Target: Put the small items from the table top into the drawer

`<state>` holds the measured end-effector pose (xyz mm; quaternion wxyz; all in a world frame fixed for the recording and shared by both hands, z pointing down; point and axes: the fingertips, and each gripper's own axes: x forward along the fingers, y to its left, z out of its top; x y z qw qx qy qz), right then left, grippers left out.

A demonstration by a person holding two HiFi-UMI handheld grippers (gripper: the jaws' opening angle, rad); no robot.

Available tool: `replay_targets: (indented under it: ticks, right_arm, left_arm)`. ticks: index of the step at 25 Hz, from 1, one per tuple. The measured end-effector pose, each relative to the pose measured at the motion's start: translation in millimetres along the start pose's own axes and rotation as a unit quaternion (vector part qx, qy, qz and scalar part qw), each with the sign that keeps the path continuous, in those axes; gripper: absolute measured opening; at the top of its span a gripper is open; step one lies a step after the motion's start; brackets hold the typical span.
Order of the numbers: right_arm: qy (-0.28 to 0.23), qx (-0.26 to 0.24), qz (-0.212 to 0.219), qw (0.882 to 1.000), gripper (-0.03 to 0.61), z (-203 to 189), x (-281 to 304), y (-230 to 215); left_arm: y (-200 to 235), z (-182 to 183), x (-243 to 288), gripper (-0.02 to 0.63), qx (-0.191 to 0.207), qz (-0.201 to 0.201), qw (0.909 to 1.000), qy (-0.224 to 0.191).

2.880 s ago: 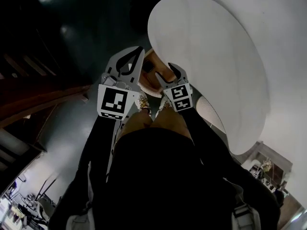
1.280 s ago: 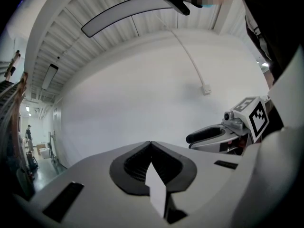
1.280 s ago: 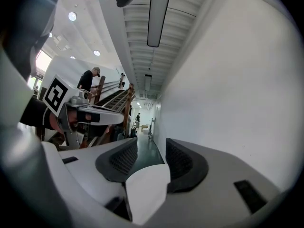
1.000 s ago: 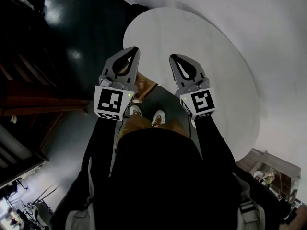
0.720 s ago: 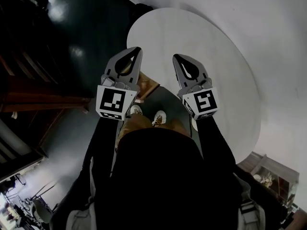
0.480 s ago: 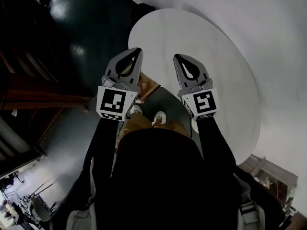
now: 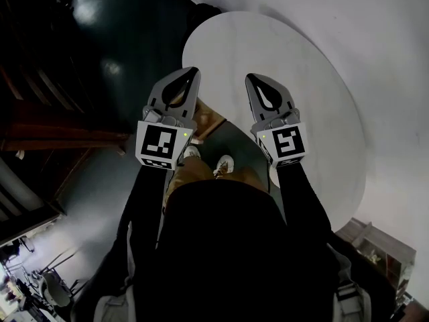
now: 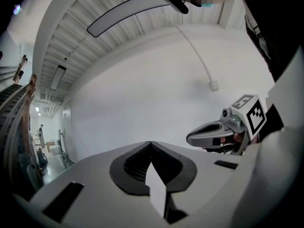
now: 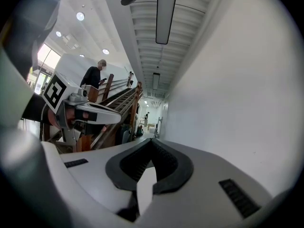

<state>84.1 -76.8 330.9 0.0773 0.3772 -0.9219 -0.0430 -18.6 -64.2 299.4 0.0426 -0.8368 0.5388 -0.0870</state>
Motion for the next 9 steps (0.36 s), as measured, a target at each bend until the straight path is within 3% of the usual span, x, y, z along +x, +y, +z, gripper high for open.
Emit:
replay_targets:
  ticks: [9]
  right_arm:
    - [0.002, 0.003, 0.003, 1.000, 0.026, -1.4, 5.8, 3.5]
  left_arm:
    - [6.8, -3.9, -1.4, 0.014, -0.001, 0.001, 1.0000, 0.002]
